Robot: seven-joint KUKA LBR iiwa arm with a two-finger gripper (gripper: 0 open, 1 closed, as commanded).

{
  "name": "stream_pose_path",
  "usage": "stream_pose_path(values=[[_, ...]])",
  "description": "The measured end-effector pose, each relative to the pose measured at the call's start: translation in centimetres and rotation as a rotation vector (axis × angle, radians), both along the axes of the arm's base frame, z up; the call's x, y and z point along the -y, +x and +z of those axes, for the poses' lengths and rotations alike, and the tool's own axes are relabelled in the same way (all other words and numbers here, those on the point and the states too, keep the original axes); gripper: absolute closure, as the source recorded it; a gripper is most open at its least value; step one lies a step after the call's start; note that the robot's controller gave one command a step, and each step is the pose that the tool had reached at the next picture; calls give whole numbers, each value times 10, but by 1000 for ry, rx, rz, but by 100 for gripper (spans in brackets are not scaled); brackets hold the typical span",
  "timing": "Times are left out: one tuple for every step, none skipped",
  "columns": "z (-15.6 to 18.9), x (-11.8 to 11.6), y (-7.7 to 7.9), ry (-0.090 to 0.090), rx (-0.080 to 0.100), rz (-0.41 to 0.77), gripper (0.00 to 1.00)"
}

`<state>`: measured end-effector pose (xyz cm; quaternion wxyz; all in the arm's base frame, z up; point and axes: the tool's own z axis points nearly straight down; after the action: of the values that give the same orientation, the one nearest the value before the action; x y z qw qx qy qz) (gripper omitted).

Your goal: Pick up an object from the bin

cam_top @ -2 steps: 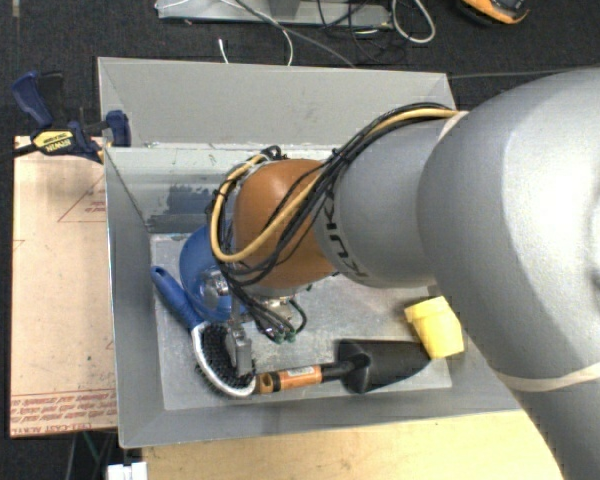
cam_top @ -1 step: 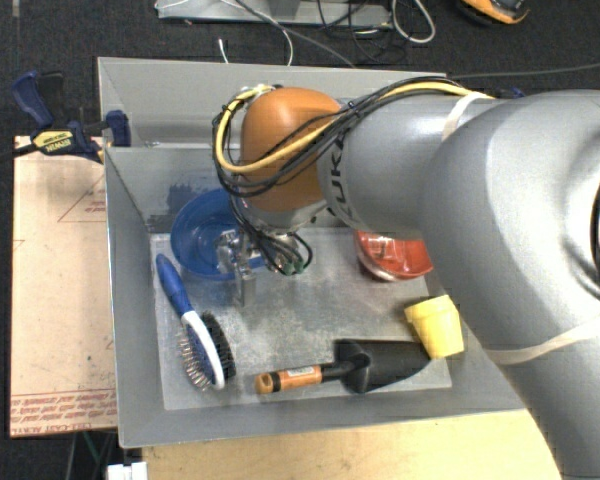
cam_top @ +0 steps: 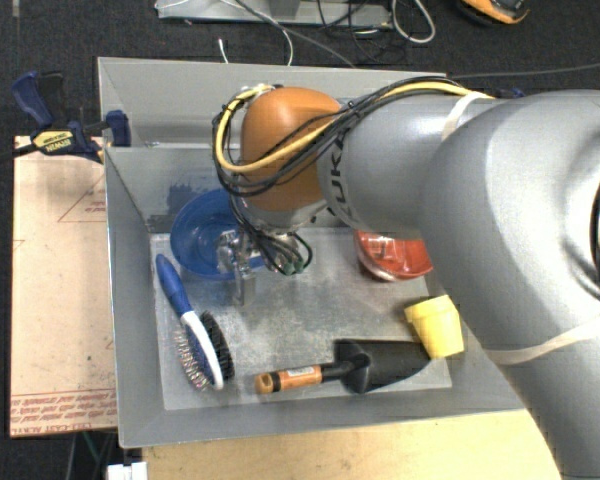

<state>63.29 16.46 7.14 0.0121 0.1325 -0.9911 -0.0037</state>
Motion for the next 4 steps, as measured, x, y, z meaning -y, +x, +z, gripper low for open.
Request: stream_pose_path(values=[[0, 0, 2, -2, -20, -6, 100], [2, 13, 3, 0, -24, -34, 100], [7, 23, 8, -13, -44, -148, 100], [2, 24, 13, -4, -51, 43, 100]])
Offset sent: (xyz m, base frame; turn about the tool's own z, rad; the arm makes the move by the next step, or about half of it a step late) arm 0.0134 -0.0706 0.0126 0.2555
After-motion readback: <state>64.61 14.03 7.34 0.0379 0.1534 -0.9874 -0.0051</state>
